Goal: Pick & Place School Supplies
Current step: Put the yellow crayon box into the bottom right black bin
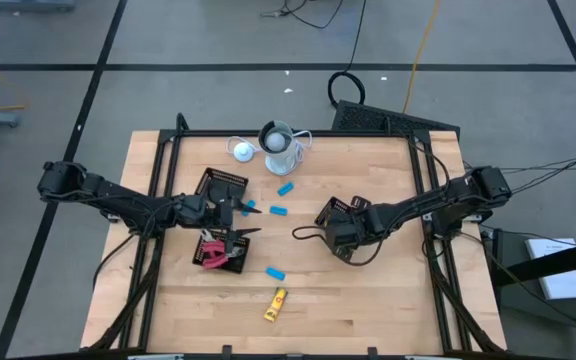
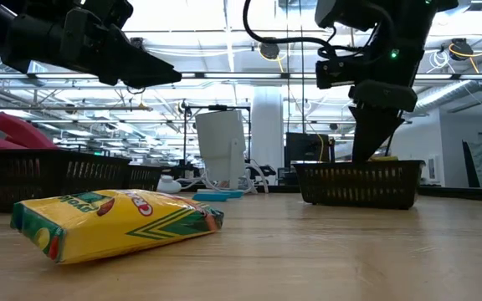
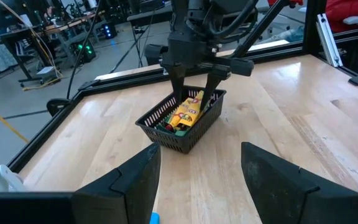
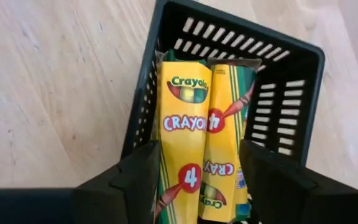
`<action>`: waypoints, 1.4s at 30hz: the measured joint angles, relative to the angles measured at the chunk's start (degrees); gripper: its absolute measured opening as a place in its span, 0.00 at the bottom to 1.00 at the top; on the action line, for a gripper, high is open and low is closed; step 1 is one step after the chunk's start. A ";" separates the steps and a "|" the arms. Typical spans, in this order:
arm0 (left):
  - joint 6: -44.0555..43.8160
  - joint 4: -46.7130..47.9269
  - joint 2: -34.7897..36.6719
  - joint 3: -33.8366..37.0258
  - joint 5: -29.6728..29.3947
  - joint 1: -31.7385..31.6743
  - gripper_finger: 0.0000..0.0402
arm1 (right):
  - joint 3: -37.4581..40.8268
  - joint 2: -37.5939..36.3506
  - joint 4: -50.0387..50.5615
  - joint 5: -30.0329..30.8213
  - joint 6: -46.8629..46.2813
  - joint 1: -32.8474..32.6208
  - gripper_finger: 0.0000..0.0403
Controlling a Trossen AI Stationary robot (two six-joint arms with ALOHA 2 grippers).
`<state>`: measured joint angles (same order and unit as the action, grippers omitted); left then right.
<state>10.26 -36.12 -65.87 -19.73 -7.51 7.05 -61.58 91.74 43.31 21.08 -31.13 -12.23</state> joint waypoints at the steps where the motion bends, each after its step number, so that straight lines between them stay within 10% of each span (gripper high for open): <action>1: 0.00 0.00 0.00 0.00 0.00 0.00 0.57 | 0.00 0.00 -0.73 -0.01 0.93 -0.04 0.53; 12: 0.44 0.05 0.01 0.00 -0.43 0.00 0.57 | -3.74 -0.02 -14.91 -2.29 21.17 -5.95 0.54; 26: 0.81 0.48 0.00 0.00 -0.59 0.00 0.57 | -5.05 10.31 -40.01 -25.87 27.61 -8.90 0.53; 36: -4.67 1.60 -0.08 0.00 2.25 0.63 0.57 | -10.27 17.33 -35.79 -24.51 33.94 -9.14 0.57; 42: -10.10 2.29 -1.15 -2.59 1.52 9.32 0.57 | -10.36 8.87 -29.42 -4.66 36.67 -12.47 0.57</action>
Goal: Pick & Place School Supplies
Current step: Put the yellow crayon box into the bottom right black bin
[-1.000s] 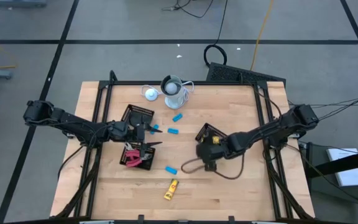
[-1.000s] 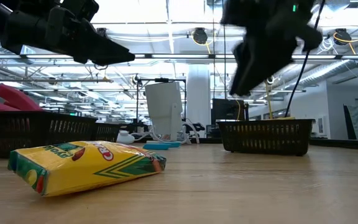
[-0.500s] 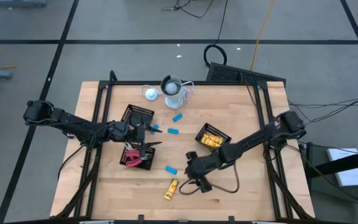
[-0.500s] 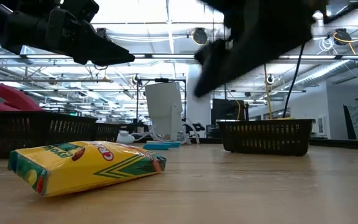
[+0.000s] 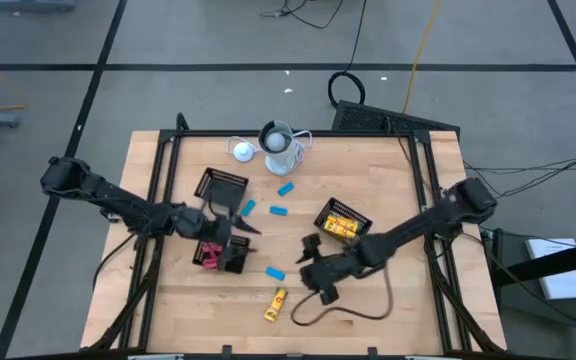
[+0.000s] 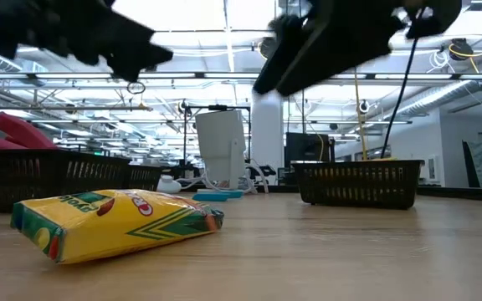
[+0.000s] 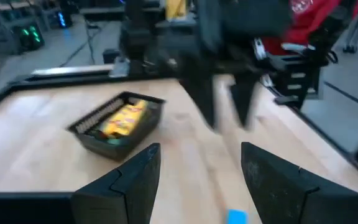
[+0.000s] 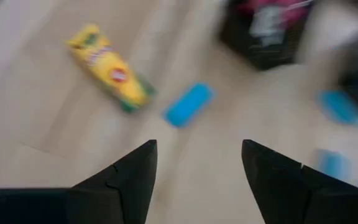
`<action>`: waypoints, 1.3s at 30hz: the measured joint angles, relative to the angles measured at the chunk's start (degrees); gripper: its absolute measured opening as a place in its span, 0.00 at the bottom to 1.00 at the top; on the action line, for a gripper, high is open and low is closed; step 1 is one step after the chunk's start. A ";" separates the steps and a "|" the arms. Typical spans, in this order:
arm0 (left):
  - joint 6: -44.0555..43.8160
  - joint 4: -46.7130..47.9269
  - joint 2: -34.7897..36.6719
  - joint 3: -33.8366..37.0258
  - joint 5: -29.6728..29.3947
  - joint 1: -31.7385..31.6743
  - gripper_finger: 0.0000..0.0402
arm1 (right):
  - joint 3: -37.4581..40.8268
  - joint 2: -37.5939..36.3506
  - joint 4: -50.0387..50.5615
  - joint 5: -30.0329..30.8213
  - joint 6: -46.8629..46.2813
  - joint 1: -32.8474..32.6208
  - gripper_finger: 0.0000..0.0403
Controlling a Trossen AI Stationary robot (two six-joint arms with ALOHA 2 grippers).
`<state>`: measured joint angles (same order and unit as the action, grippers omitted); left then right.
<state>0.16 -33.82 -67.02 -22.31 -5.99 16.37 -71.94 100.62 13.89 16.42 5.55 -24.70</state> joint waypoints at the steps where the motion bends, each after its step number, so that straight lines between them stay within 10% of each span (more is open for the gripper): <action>1: -1.02 1.92 -0.68 -1.08 -1.73 2.07 0.57 | 0.00 -1.47 1.50 3.89 0.43 -0.80 0.57; 9: -19.96 23.13 -12.65 -15.67 -7.11 11.78 0.57 | 0.67 -10.67 13.45 21.22 -5.37 -5.48 0.57; 21: -48.90 29.96 -28.28 -27.84 2.65 12.83 0.57 | 6.97 -10.95 20.94 26.37 -17.07 -10.22 0.57; 39: -64.36 42.90 -41.58 -42.82 3.74 14.56 0.57 | 9.44 -10.96 21.44 33.69 -20.94 -18.77 0.57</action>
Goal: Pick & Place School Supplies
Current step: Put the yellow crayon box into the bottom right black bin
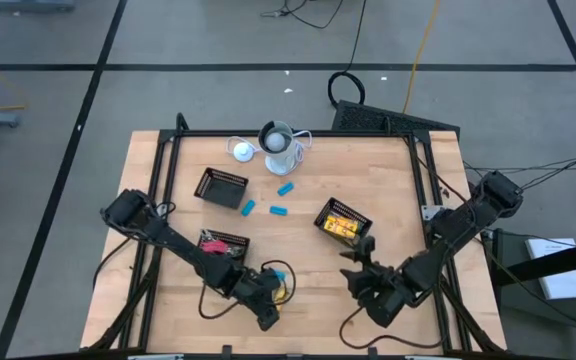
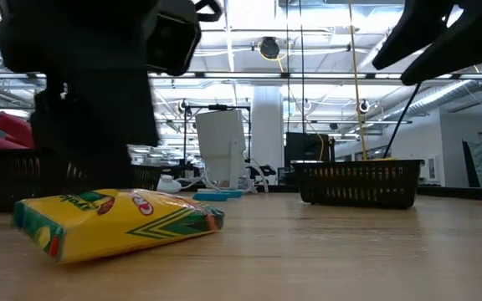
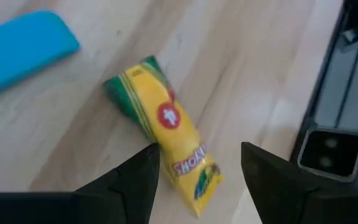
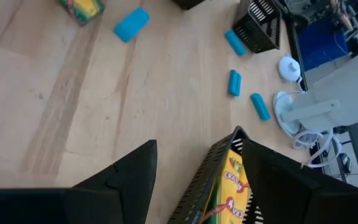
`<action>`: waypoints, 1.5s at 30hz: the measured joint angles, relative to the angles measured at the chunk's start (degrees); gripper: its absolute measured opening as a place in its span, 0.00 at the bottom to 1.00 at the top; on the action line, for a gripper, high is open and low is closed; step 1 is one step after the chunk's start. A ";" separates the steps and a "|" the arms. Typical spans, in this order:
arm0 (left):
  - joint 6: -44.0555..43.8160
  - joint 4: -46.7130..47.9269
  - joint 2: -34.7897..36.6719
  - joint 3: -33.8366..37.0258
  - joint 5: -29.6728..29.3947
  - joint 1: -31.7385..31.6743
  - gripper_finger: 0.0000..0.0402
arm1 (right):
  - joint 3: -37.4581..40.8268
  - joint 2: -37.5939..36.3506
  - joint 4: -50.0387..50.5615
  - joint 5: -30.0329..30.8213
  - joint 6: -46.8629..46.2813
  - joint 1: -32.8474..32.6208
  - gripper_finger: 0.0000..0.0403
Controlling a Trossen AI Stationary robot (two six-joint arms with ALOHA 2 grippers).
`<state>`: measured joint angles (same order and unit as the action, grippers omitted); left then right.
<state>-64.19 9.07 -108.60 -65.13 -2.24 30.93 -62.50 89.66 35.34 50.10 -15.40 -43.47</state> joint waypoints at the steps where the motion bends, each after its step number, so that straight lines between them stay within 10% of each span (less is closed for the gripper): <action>1: -0.17 0.37 -0.01 -0.03 -0.54 -0.04 0.57 | 0.00 0.01 -0.12 0.55 -0.02 -0.23 0.57; 27: 1.69 -1.68 -4.01 -0.12 -3.40 -1.36 0.56 | 0.00 -0.01 -2.35 2.58 -0.02 -0.78 0.57; 39: 9.95 -5.43 -5.84 -0.06 -2.47 -2.52 0.15 | 0.00 -0.01 -4.78 2.65 -0.10 -0.53 0.57; 45: 16.49 -6.18 -5.81 -0.06 -1.49 -3.62 0.15 | 0.04 -0.01 -6.07 2.54 -0.37 -0.22 0.57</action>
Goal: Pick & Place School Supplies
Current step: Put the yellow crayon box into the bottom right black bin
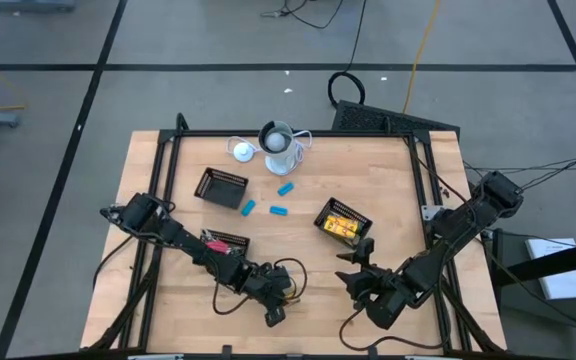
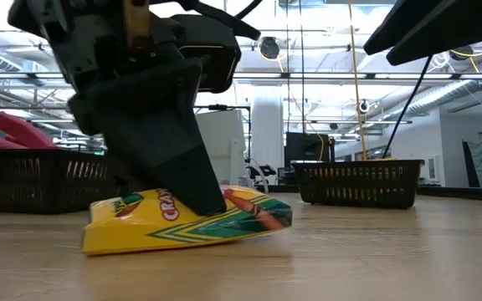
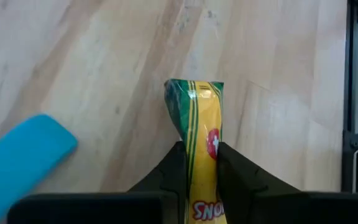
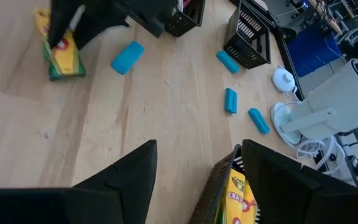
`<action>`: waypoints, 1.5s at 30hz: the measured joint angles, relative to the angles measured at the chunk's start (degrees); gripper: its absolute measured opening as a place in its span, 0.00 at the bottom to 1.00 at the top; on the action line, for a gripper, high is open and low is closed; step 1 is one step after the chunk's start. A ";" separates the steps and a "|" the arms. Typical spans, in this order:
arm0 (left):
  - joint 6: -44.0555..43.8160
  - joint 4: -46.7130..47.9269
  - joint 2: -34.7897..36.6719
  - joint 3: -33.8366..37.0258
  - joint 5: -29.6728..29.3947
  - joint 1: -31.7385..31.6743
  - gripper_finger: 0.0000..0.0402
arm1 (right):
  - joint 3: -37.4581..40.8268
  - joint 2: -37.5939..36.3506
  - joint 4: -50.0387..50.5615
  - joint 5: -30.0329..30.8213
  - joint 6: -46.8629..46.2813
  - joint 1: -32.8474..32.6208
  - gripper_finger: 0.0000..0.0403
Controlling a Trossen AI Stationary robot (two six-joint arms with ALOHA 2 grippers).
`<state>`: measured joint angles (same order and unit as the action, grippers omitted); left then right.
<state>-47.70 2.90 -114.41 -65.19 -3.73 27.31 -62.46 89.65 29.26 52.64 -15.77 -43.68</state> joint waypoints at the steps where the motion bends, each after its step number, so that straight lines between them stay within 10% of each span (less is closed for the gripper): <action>1: 1.01 -0.03 0.02 0.00 0.53 -0.36 0.15 | 0.38 0.00 -1.14 -0.29 0.07 0.20 0.57; 20: 14.69 -1.40 2.03 0.24 6.50 -7.35 0.15 | 17.01 0.02 -34.78 -16.77 7.89 8.92 0.57; 33: 23.40 0.42 6.52 0.20 7.65 -13.22 0.15 | 17.09 0.02 -34.17 -16.16 7.03 8.75 0.57; 45: 34.10 -1.09 7.97 0.11 9.06 -20.49 0.15 | 17.07 0.02 -30.21 -3.24 7.32 8.83 0.57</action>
<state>-13.60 1.81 -106.44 -65.08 5.33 6.82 -45.39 89.67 -0.95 49.40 -8.45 -34.85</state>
